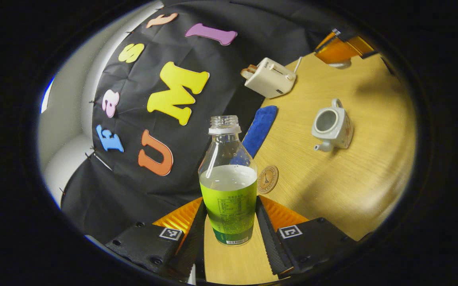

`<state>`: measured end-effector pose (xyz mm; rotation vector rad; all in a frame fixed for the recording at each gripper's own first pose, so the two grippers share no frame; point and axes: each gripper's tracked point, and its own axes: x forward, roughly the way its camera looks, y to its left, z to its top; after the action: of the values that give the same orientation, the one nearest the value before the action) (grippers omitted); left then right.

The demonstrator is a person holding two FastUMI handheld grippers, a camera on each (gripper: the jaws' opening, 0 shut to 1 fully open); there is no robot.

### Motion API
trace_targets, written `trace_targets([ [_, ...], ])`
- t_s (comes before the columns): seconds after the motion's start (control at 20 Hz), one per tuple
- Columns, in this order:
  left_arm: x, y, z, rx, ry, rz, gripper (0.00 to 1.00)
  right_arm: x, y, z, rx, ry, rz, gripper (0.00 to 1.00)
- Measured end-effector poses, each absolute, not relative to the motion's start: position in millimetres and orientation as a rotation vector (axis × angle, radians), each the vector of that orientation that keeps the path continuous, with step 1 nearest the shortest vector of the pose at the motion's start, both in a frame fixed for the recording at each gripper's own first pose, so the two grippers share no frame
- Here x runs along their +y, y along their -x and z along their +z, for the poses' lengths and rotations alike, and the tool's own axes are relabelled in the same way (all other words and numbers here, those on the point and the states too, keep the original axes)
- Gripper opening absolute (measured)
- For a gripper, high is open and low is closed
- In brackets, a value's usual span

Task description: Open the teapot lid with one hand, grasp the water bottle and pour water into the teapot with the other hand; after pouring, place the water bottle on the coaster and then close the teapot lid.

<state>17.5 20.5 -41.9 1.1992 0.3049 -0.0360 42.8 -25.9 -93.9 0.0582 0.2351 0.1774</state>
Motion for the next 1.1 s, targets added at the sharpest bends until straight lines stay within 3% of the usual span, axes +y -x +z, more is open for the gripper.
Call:
trace_targets([
  [0.45,8.2,-22.2,-44.3,0.329,-1.639,-0.116,0.72,-46.0,-39.6,-98.2,0.229,-0.034,0.155,0.0],
  [1.1,-15.1,-51.1,-47.3,0.334,-1.915,-0.198,0.73,-66.8,-40.1,-108.7,0.242,-0.038,0.127,0.01],
])
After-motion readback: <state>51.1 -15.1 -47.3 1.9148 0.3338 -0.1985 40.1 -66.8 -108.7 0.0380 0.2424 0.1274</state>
